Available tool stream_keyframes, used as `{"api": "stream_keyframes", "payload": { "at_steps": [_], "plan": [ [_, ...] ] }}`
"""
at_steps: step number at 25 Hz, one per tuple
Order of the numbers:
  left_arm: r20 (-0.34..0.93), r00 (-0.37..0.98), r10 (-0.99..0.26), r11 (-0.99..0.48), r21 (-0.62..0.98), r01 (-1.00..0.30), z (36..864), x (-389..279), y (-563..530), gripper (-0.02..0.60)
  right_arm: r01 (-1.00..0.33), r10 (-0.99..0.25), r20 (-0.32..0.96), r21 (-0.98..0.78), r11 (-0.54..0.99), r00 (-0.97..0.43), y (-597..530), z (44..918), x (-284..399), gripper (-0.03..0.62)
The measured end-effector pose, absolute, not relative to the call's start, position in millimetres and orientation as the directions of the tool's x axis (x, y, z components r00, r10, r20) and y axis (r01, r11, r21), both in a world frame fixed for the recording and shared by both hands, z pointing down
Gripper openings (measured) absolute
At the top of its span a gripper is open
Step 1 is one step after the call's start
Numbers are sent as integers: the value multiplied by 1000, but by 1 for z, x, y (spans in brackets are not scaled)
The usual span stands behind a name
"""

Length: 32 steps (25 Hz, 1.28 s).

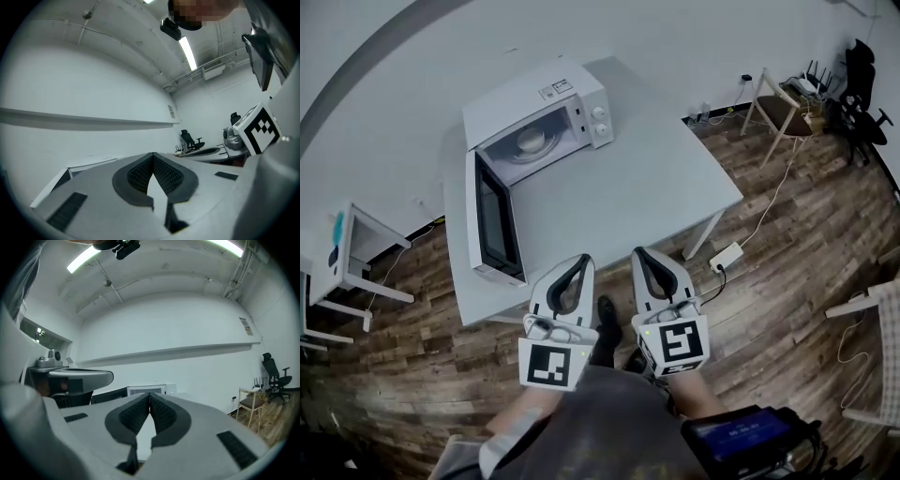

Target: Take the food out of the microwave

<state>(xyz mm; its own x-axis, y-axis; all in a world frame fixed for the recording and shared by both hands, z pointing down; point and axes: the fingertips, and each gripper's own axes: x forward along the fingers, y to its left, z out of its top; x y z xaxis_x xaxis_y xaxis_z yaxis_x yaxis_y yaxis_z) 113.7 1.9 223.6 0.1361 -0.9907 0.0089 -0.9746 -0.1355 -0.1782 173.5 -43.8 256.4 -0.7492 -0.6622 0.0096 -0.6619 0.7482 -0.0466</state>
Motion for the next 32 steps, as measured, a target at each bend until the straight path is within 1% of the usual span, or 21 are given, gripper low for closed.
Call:
{"api": "stream_keyframes", "payload": {
  "at_steps": [6, 11, 18, 24, 28, 32],
  "plan": [
    [-10, 106, -994, -104, -130, -986, 235, 88, -27, 6, -632, -630, 58, -16, 775, -774, -68, 270, 147, 8],
    [6, 54, -999, -55, -76, -996, 250, 47, -65, 6, -592, -588, 112, -4, 806, -801, -98, 286, 109, 8],
    [19, 5, -1000, -8, -180, -984, 258, -12, -131, 6, -530, -521, 165, -14, 848, -837, -162, 308, 41, 8],
    [57, -53, -997, 45, -139, -989, 270, -70, -171, 6, -485, -473, 215, -7, 874, -855, -213, 319, -25, 8],
    [62, -101, -993, 95, -91, -991, 270, -98, -181, 6, -439, -431, 205, 9, 899, -879, -229, 310, -64, 8],
    [53, -126, -991, 123, -54, -991, 267, -112, -189, 6, -408, -403, 211, 21, 913, -891, -240, 303, -86, 8]
  ]
}}
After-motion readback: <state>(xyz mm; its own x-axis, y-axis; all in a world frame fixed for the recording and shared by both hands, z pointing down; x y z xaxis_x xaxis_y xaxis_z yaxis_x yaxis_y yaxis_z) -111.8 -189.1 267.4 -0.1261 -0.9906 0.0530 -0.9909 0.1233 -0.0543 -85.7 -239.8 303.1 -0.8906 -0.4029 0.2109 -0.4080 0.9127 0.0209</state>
